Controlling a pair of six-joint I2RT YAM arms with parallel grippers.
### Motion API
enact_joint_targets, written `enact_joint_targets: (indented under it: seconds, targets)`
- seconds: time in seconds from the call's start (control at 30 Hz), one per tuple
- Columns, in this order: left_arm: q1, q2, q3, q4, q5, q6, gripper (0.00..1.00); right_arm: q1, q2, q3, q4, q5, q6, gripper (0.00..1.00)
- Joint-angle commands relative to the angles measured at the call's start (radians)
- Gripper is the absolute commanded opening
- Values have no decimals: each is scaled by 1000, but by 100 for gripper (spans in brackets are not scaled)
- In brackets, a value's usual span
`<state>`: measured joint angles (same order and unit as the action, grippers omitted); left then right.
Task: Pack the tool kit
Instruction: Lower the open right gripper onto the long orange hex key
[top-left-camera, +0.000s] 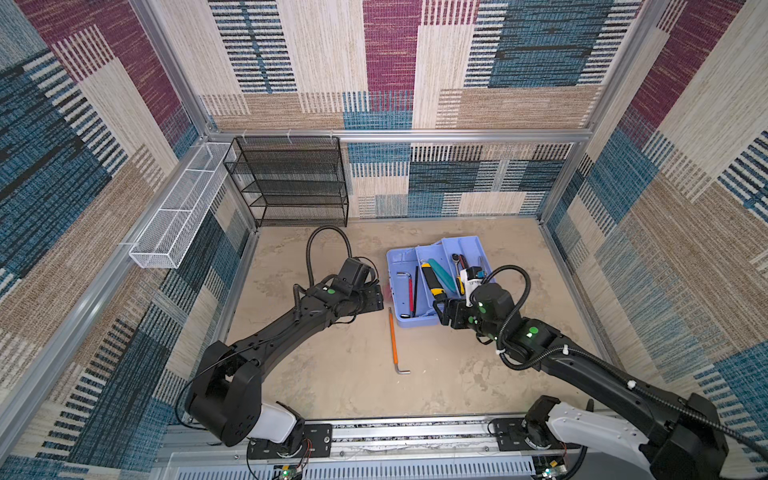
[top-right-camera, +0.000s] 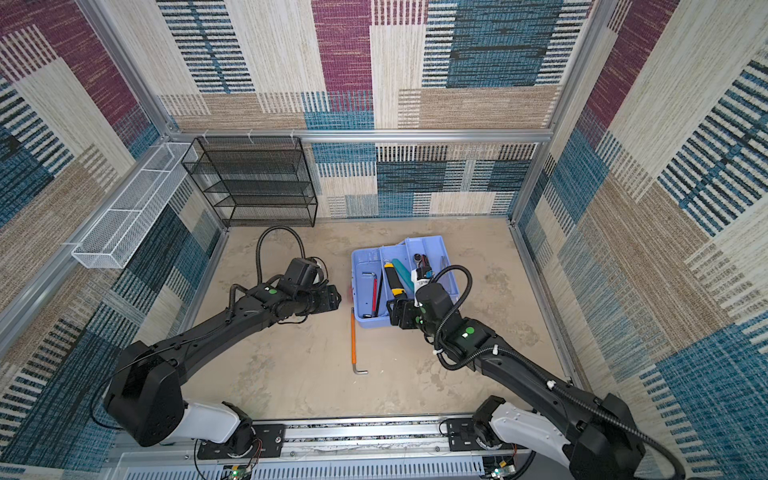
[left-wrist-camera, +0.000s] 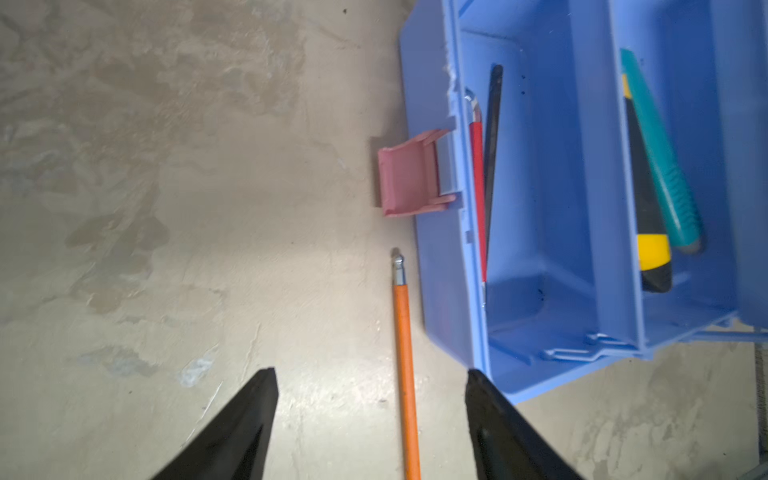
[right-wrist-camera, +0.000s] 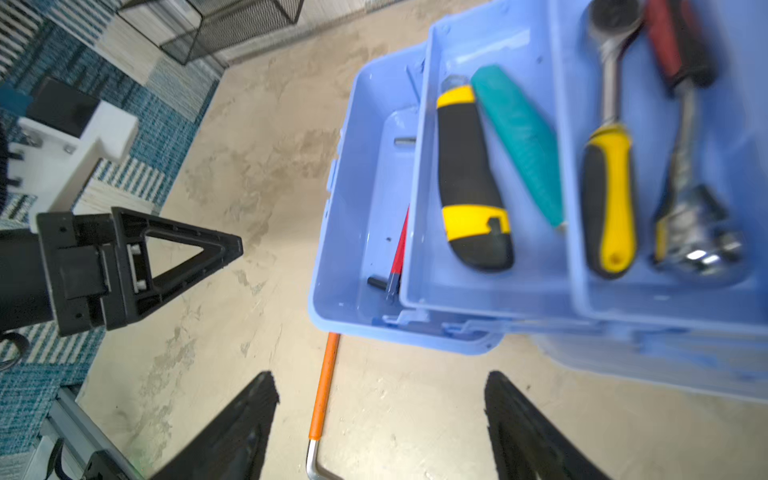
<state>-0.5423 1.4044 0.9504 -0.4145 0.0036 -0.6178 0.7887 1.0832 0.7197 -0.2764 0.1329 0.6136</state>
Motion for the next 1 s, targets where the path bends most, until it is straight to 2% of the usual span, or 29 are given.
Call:
enact_joint_targets:
  seconds: [0.0, 0.13, 0.33, 0.57, 0.97]
  targets:
    - [7, -39, -81, 55, -18, 16, 75, 95, 60, 6, 12, 149, 116, 78]
    - [11, -105, -197, 98, -17, -3, 75, 206, 175, 38, -2, 198, 173, 74]
    - [17, -200, -307, 105, -38, -1, 75, 297, 369, 129, -43, 210, 223, 63]
    - [20, -285, -377, 88, -73, 6, 75, 318, 558, 258, -73, 170, 207, 48]
    - [33, -327, -413, 62, -92, 19, 76, 319, 764, 421, -187, 147, 154, 36]
